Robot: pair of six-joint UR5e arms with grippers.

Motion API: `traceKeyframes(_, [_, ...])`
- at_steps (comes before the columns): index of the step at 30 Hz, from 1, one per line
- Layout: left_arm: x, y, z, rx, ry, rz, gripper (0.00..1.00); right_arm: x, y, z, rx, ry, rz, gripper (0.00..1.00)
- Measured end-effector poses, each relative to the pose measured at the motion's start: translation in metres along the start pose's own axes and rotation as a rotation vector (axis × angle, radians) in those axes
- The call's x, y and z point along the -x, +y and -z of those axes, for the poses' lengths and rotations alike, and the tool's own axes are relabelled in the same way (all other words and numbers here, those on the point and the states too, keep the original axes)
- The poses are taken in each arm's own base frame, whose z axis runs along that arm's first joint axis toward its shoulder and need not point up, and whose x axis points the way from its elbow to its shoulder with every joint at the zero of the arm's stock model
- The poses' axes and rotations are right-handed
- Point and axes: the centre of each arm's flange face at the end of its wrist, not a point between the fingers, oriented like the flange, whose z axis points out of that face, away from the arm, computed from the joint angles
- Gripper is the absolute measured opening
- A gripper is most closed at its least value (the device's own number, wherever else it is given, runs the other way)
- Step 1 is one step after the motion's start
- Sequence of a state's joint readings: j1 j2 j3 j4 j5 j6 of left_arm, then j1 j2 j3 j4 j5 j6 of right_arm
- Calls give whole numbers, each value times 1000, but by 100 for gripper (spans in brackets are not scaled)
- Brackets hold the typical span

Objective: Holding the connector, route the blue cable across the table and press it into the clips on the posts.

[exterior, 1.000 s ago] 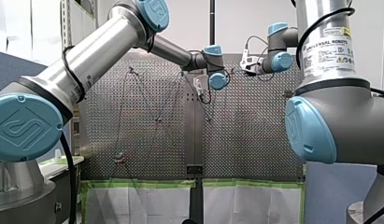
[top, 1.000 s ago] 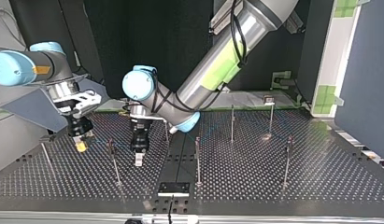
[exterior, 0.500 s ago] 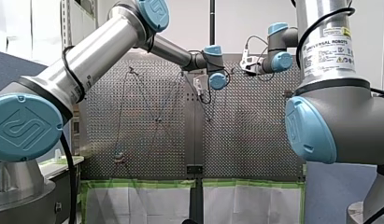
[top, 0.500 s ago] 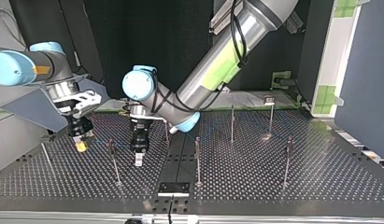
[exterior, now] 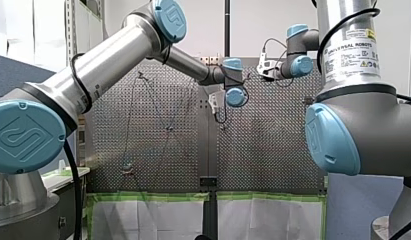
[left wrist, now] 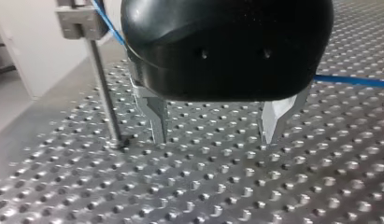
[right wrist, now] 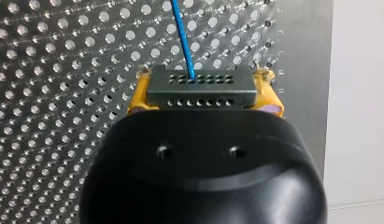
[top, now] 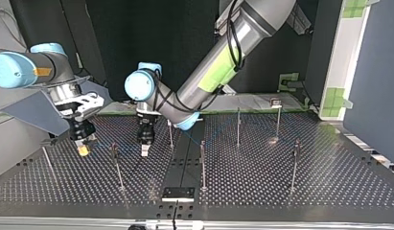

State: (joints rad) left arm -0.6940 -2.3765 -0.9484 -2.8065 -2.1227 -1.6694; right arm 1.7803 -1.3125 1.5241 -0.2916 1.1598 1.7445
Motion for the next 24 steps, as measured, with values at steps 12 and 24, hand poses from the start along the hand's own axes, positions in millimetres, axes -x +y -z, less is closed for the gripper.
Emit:
traceKeyframes(12, [-4,2,3,3,29,-18,100,2,-1,0,-3,-3,0,0])
traceKeyframes(24, [-4,2,3,3,29,-18,100,39,-15,-1,-35,-67,32,0])
